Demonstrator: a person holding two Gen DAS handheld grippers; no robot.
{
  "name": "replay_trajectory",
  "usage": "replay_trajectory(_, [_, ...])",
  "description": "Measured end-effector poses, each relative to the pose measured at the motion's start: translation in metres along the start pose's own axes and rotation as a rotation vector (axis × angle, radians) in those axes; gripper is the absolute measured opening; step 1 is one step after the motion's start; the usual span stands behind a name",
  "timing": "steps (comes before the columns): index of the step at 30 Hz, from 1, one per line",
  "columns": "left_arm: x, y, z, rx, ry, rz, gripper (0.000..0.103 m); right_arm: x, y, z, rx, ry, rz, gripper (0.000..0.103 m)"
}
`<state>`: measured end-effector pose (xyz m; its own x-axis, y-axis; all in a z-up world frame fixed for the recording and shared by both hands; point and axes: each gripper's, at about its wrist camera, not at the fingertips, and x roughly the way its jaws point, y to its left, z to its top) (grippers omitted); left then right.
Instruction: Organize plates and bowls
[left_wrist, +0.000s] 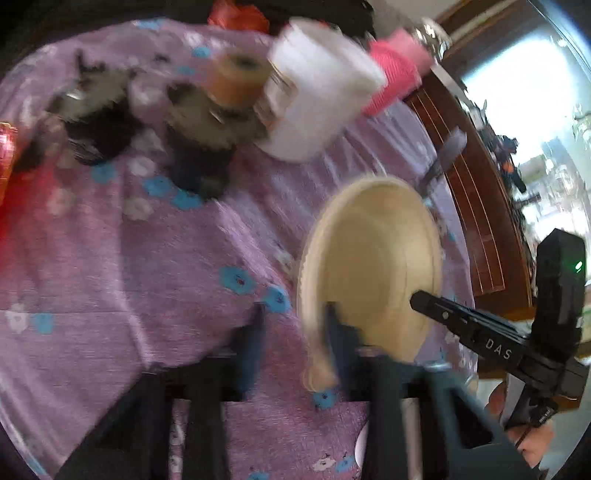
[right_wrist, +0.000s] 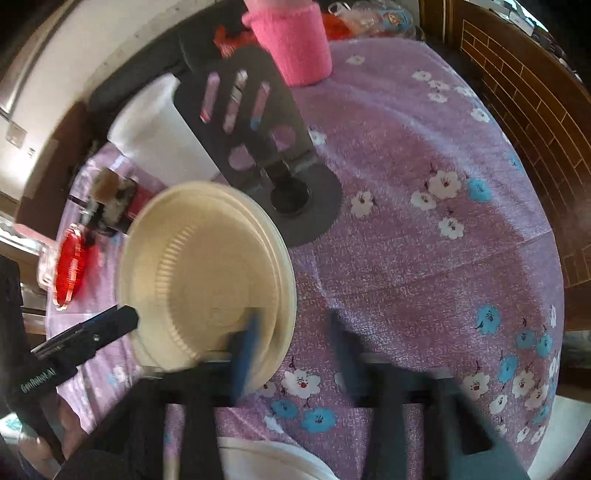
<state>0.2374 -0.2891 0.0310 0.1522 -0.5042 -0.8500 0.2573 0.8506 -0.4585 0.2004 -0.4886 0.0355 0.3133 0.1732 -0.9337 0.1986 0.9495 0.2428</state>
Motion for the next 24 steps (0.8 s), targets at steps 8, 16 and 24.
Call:
replay_trajectory(8, [-0.055,-0.014,-0.012,0.082,-0.098,0.029,0.014,-0.058,0.020,-0.015,-0.004,-0.145,0.096,0.012])
replay_trajectory(16, [-0.144,-0.021,-0.061,0.177,-0.202,0.006,0.014,-0.134,0.049,-0.080,-0.063,-0.281,0.195,0.012])
replay_trajectory(24, [-0.185,-0.043,-0.175,0.335,-0.241,0.050,0.020,-0.163,0.052,-0.197,-0.070,-0.322,0.283,0.013])
